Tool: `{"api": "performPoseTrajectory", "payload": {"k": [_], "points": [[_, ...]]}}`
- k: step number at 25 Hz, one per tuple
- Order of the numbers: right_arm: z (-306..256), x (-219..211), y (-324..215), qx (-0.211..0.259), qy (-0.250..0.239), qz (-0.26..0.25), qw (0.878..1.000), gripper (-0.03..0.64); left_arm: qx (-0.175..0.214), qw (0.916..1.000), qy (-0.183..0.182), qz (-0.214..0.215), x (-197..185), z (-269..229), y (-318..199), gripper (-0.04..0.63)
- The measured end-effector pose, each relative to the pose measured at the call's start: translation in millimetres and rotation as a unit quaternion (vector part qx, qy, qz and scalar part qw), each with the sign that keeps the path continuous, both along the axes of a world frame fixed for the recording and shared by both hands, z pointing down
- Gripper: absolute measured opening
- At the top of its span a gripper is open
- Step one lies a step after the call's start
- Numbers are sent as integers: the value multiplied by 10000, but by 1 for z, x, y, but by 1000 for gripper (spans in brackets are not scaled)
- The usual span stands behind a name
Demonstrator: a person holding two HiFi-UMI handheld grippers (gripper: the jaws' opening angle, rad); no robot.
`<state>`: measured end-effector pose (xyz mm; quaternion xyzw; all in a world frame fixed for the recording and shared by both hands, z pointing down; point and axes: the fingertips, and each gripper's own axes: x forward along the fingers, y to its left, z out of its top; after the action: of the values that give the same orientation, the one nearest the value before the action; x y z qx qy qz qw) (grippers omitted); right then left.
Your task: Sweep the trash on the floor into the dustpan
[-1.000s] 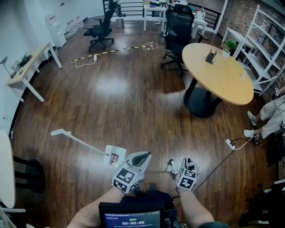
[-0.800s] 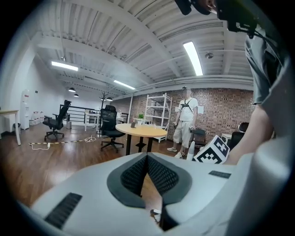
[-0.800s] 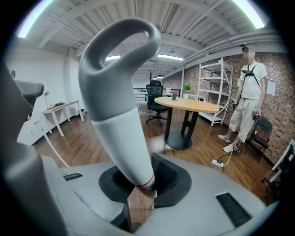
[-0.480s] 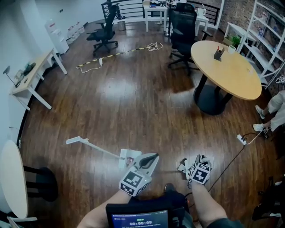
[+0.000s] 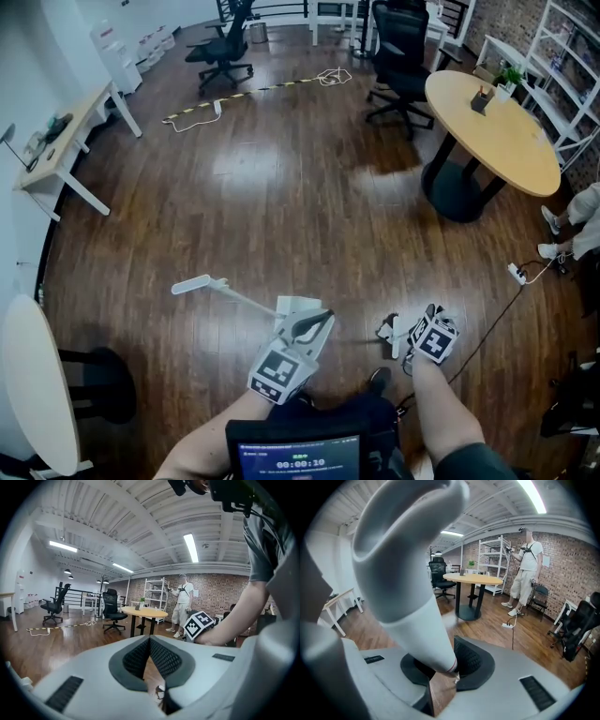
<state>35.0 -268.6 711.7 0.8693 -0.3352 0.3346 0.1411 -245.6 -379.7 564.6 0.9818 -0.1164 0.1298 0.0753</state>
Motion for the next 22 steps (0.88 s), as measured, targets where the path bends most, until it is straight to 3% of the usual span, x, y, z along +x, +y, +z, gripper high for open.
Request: {"api": "performPoseTrajectory", "payload": {"k": [5, 8, 22], "points": [[-16, -88, -45, -6, -173, -45, 9998, 81, -167, 9996, 47, -243, -74, -5, -23, 17], [-16, -120, -63, 13, -384, 148, 9992, 81, -243, 9988, 89, -422, -98, -7, -24, 17], [-29, -193, -147, 219, -709, 217, 9970, 84, -63, 9964, 95, -839, -160, -10, -41, 17]]}}
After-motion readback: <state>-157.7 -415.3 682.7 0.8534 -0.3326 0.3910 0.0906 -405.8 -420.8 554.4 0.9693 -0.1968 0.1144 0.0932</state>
